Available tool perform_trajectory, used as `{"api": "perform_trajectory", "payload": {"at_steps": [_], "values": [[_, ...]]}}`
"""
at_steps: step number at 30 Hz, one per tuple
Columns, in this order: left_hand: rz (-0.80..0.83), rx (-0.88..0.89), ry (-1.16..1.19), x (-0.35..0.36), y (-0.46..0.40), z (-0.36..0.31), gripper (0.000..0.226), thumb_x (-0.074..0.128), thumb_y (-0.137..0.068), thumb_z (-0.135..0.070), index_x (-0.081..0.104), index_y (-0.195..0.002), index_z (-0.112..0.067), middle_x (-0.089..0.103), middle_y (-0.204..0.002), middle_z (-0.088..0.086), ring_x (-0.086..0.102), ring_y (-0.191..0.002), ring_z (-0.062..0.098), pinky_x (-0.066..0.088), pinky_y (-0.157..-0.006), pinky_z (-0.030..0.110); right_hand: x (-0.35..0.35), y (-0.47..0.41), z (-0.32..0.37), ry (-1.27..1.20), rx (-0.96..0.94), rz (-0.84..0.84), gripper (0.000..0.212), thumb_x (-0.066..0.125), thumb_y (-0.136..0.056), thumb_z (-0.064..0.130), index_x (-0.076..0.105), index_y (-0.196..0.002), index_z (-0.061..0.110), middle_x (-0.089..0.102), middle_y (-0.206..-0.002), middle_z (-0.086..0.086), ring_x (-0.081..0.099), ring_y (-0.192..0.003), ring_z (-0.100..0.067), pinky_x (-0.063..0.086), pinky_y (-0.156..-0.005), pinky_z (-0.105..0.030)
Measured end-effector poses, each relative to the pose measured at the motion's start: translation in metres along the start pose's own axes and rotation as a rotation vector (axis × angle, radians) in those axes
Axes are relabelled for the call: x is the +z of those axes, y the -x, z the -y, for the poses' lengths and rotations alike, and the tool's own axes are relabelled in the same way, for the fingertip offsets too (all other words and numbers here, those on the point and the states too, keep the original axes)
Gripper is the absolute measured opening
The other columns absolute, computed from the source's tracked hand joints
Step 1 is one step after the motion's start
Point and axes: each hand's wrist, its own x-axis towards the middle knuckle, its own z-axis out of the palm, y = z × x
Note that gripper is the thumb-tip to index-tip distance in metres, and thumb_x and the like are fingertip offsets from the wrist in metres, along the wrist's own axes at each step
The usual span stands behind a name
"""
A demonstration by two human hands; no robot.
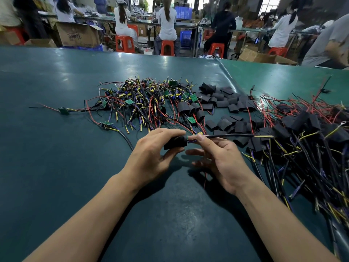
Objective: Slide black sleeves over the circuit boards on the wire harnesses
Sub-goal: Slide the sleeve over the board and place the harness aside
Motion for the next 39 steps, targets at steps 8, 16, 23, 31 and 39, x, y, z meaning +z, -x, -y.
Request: {"api": "perform_trajectory", "payload": {"at_steps": [8,16,23,31,39], "values": [[0.066,0.039,-0.045,0.002,0.001,-0.001,0.038,0.074,-0.083,-0.007,0.065,-0.12,-0.005,0.068,-0.104,0.002,0.062,-0.094,0.017,0.051,-0.086,0.03,0.002,-0.001,-0.001,-0.032,0.058,0.001,0.019,0.06,-0.092,0.015,0.072,-0.083,0.003,0.075,-0.094,-0.01,0.071,-0.071,-0.023,0.057,-0.05,-0.024],[0.04,-0.22,-0.429,-0.003,-0.001,0.001,0.039,0.065,-0.064,-0.015,0.071,-0.102,-0.01,0.067,-0.064,0.008,0.06,-0.059,0.031,0.042,-0.065,0.033,0.002,0.002,-0.012,0.254,-0.105,0.216,0.03,0.066,-0.083,0.027,0.074,-0.11,0.018,0.071,-0.117,0.005,0.07,-0.096,-0.019,0.056,-0.068,-0.027],[0.087,-0.134,-0.456,0.003,0.002,-0.007,0.031,0.071,-0.074,-0.037,0.072,-0.097,-0.015,0.064,-0.058,0.008,0.056,-0.051,0.03,0.04,-0.056,0.03,0.002,0.0,-0.013,0.218,-0.079,0.135,0.019,0.06,-0.094,0.011,0.073,-0.108,0.007,0.076,-0.097,-0.013,0.072,-0.091,-0.026,0.061,-0.075,-0.039],[0.095,-0.26,-0.454,0.001,-0.001,-0.005,0.046,0.079,-0.061,-0.01,0.07,-0.106,-0.012,0.066,-0.062,0.011,0.06,-0.057,0.037,0.04,-0.058,0.031,0.004,0.003,-0.015,0.313,-0.169,0.249,0.023,0.065,-0.089,0.013,0.073,-0.111,0.014,0.074,-0.111,0.002,0.072,-0.096,-0.021,0.055,-0.07,-0.021],[0.139,-0.41,-0.293,0.001,-0.002,-0.002,0.059,0.061,-0.06,-0.039,0.062,-0.116,-0.023,0.063,-0.064,0.003,0.055,-0.068,0.034,0.049,-0.071,0.04,0.004,0.003,-0.017,0.496,-0.284,0.316,0.023,0.065,-0.092,0.009,0.073,-0.113,0.012,0.07,-0.118,0.008,0.067,-0.106,-0.006,0.051,-0.079,-0.016]]}}
